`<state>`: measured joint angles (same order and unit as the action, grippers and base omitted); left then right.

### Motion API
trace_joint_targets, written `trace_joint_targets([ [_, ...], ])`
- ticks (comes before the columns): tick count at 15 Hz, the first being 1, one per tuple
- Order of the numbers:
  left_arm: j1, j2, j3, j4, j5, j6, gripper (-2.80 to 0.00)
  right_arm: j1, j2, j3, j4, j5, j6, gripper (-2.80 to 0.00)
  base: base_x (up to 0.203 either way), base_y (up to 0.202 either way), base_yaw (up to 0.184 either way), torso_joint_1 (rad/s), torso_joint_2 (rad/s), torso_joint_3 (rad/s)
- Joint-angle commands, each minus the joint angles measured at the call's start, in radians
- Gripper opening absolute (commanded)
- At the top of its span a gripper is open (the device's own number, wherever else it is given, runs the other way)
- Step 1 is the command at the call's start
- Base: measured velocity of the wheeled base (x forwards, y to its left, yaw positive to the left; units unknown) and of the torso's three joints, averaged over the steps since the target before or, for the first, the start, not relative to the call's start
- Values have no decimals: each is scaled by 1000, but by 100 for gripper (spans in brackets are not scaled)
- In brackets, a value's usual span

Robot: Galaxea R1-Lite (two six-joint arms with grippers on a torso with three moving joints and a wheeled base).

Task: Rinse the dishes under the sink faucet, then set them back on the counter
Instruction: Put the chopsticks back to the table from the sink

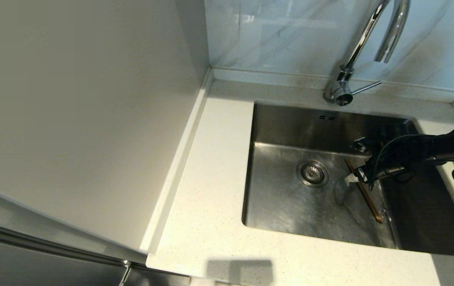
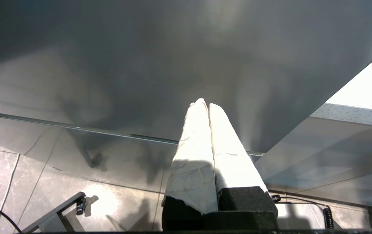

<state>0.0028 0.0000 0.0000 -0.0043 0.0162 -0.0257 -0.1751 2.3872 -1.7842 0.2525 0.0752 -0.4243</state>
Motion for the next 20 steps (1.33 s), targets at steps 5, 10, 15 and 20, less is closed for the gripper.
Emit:
trace_joint_targets([
  [5, 0, -3, 0, 0, 1, 0, -280, -53, 98, -124, 62, 35, -7, 0, 0, 0, 0, 0, 0, 0],
  [10, 0, -3, 0, 0, 1, 0, -280, -57, 115, -126, 62, 35, -10, 0, 0, 0, 0, 0, 0, 0],
  [15, 0, -3, 0, 0, 1, 0, -280, -55, 127, -121, 60, 29, -14, 0, 0, 0, 0, 0, 0, 0],
  [20, 0, -3, 0, 0, 1, 0, -280, -53, 139, -124, 60, 28, -14, 0, 0, 0, 0, 0, 0, 0],
])
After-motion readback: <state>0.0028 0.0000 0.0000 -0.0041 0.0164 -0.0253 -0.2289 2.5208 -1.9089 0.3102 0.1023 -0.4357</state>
